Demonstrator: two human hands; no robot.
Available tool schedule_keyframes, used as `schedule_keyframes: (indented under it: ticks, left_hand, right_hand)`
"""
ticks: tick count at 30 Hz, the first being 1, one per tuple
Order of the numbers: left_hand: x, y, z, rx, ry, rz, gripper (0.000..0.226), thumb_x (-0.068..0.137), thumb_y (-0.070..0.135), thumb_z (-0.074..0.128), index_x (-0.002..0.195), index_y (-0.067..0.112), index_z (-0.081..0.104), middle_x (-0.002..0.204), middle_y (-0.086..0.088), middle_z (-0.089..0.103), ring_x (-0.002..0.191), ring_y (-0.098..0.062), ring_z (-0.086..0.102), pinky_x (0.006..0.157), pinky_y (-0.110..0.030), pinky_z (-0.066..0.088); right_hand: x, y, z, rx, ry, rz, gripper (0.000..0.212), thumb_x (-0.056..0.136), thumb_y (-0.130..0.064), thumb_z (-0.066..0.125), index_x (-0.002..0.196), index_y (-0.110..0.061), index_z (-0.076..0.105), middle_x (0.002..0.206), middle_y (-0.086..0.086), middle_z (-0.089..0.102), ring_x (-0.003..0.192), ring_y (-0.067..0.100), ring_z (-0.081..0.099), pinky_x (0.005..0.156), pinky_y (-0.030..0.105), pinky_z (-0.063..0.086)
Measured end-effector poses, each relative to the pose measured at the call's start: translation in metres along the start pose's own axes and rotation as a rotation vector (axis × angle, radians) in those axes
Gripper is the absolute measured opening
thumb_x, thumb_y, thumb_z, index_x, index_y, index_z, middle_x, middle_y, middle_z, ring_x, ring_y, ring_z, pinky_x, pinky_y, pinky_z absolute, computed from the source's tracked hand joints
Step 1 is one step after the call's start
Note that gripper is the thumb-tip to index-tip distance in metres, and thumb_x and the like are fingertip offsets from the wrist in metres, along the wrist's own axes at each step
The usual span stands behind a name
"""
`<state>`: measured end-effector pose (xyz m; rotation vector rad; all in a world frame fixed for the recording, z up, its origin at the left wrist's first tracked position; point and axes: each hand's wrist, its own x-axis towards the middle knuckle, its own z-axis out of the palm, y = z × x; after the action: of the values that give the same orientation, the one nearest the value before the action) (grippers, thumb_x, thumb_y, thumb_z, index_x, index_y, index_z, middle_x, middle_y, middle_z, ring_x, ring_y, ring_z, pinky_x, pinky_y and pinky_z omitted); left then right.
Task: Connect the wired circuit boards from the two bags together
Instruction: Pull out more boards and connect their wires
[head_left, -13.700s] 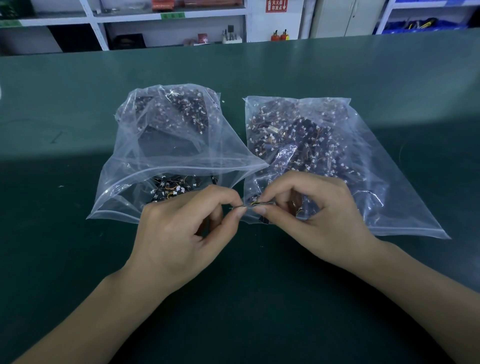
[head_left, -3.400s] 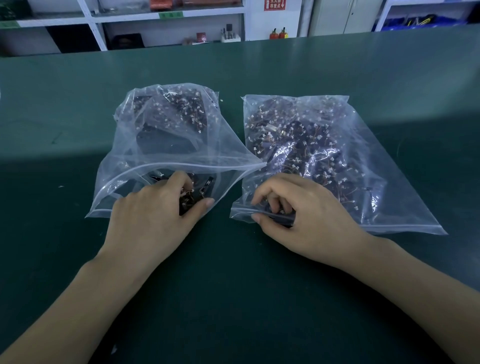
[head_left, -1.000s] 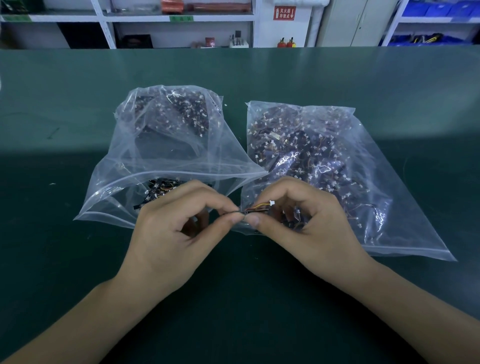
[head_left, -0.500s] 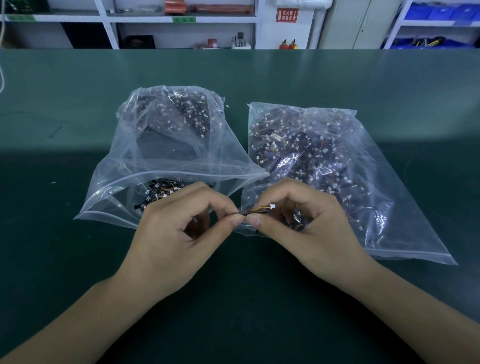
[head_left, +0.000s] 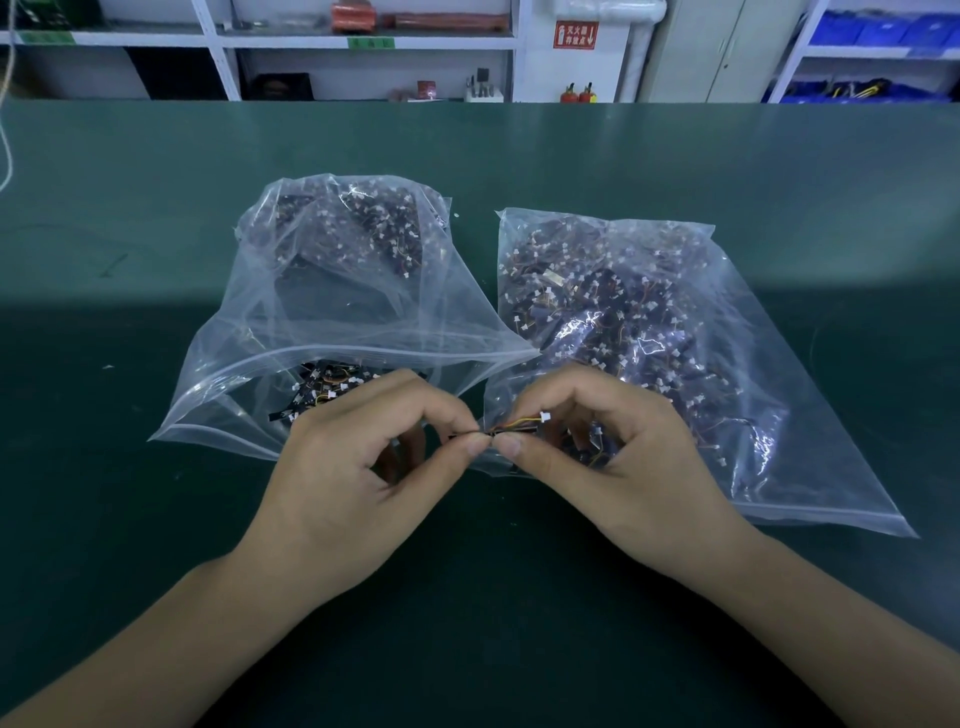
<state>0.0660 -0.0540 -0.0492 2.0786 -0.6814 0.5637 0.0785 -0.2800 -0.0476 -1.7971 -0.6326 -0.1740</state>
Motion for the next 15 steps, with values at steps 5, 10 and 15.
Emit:
schedule_keyframes:
  ticks: [5, 10, 15]
  left_hand:
    - [0.0, -0.001, -0.001, -0.003, 0.004, 0.009, 0.012, 0.098, 0.027, 0.073, 0.092, 0.017, 0.076, 0.087, 0.009, 0.068, 0.07, -0.019, 0.064, 0.059, -0.025, 0.048]
    - [0.0, -0.003, -0.001, 0.051, 0.018, 0.014, 0.011, 0.098, 0.028, 0.073, 0.094, 0.019, 0.078, 0.088, 0.012, 0.069, 0.072, -0.013, 0.063, 0.064, -0.017, 0.045]
    - [0.0, -0.008, -0.004, 0.059, 0.093, -0.023, 0.012, 0.099, 0.023, 0.074, 0.108, 0.02, 0.083, 0.093, 0.016, 0.074, 0.071, -0.012, 0.068, 0.062, -0.022, 0.05]
  right_hand:
    - [0.0, -0.003, 0.0, -0.001, -0.007, 0.004, 0.012, 0.094, -0.026, 0.078, 0.095, -0.014, 0.074, 0.085, -0.001, 0.072, 0.071, 0.015, 0.064, 0.067, 0.02, 0.048]
    - [0.001, -0.003, -0.002, -0.108, 0.006, -0.021, 0.013, 0.093, -0.026, 0.081, 0.099, -0.017, 0.074, 0.088, -0.007, 0.072, 0.074, 0.016, 0.064, 0.069, 0.021, 0.048]
    - [0.003, 0.0, -0.017, -0.486, -0.116, -0.094, 0.055, 0.081, -0.033, 0.087, 0.13, -0.034, 0.061, 0.119, -0.021, 0.063, 0.095, 0.011, 0.063, 0.093, 0.017, 0.043]
